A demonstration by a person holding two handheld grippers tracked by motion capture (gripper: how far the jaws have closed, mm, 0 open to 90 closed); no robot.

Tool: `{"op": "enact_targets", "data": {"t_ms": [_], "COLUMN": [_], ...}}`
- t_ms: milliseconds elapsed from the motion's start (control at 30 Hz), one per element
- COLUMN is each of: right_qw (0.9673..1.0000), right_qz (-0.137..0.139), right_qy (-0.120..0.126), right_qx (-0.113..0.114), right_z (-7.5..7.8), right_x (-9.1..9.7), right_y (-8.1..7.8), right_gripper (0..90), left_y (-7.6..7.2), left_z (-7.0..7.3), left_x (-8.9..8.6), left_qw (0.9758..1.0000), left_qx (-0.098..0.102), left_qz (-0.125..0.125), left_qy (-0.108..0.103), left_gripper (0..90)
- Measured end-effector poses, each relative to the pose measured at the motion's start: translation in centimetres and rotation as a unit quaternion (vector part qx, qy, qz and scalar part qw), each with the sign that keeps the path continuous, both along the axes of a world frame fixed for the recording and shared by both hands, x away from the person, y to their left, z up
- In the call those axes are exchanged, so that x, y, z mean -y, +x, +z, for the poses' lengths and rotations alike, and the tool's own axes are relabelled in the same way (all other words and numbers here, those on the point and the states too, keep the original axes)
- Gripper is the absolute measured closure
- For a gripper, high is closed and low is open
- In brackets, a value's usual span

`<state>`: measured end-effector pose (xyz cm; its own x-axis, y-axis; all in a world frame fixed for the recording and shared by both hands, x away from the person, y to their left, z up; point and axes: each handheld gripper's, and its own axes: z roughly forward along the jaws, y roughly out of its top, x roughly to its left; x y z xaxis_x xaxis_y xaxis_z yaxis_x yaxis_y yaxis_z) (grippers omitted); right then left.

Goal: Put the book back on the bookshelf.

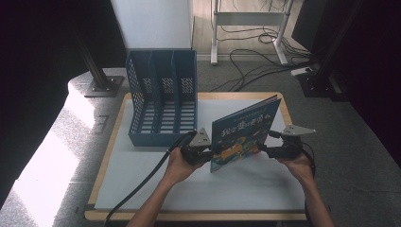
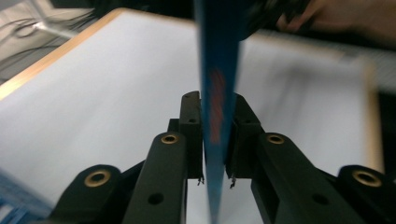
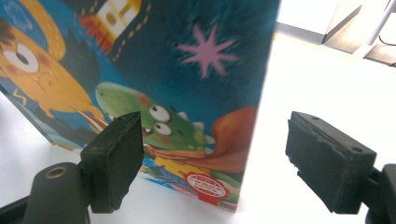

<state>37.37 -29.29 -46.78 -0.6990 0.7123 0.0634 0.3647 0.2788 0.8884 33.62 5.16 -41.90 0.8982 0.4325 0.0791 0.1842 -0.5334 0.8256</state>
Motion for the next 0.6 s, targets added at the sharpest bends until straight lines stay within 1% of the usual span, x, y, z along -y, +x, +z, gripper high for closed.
{"op": "enact_targets", "data": {"t_ms": [33,67,100,133,167,200,267,300,433,533,600], "right_qw": [1.0,1.0,0.9999,0.9998,0.9997,0.9995,0.9995,0.9995,0.9997,0.9994,0.9994], "right_qz": [0.001,0.001,0.003,0.005,0.007,0.009,0.016,0.013,-0.007,-0.014,-0.016], "right_qy": [-0.001,-0.006,-0.013,-0.018,-0.025,-0.029,-0.026,-0.025,-0.021,-0.028,-0.025], "right_qx": [0.002,0.005,0.007,0.006,0.006,0.008,0.009,0.011,0.01,0.018,0.019], "right_z": [-0.1,-0.2,-0.4,-0.5,-0.6,-0.7,-0.7,-0.7,-0.7,-0.7,-0.7], "right_x": [-0.2,-0.5,-0.9,-1.2,-1.4,-1.6,-1.8,-1.9,-1.9,-2.1,-2.2], "right_y": [0.0,0.1,0.2,0.3,0.4,0.5,0.7,0.7,0.5,0.3,0.3], "right_gripper": [18.9,19.9,20.4,20.5,20.9,20.5,21.2,22.8,28.1,28.0,27.1], "left_y": [0.0,0.1,0.1,0.1,0.1,0.0,0.0,0.0,0.2,0.3,0.4], "left_z": [-0.1,-0.2,-0.3,-0.3,-0.6,-0.8,-1.0,-1.0,-1.1,-1.1,-1.2], "left_x": [-0.1,-0.3,-0.3,-0.3,-0.3,-0.2,-0.3,-0.4,-0.4,-0.4,-0.5], "left_qw": [1.0,0.9998,0.9998,0.9998,0.9998,0.9997,0.9998,0.9997,0.9994,0.9993,0.9991], "left_qx": [-0.003,-0.012,-0.016,-0.016,-0.021,-0.02,-0.016,-0.022,-0.033,-0.038,-0.04], "left_qz": [0.003,0.002,-0.001,-0.001,-0.005,-0.005,-0.002,0.003,0.005,0.006,0.007], "left_qy": [-0.006,-0.012,-0.013,-0.013,0.003,0.013,0.014,0.008,0.0,-0.006,-0.012], "left_gripper": [77.9,78.2,78.6,78.9,78.9,78.8,78.9,79.3,81.6,82.4,82.7]}}
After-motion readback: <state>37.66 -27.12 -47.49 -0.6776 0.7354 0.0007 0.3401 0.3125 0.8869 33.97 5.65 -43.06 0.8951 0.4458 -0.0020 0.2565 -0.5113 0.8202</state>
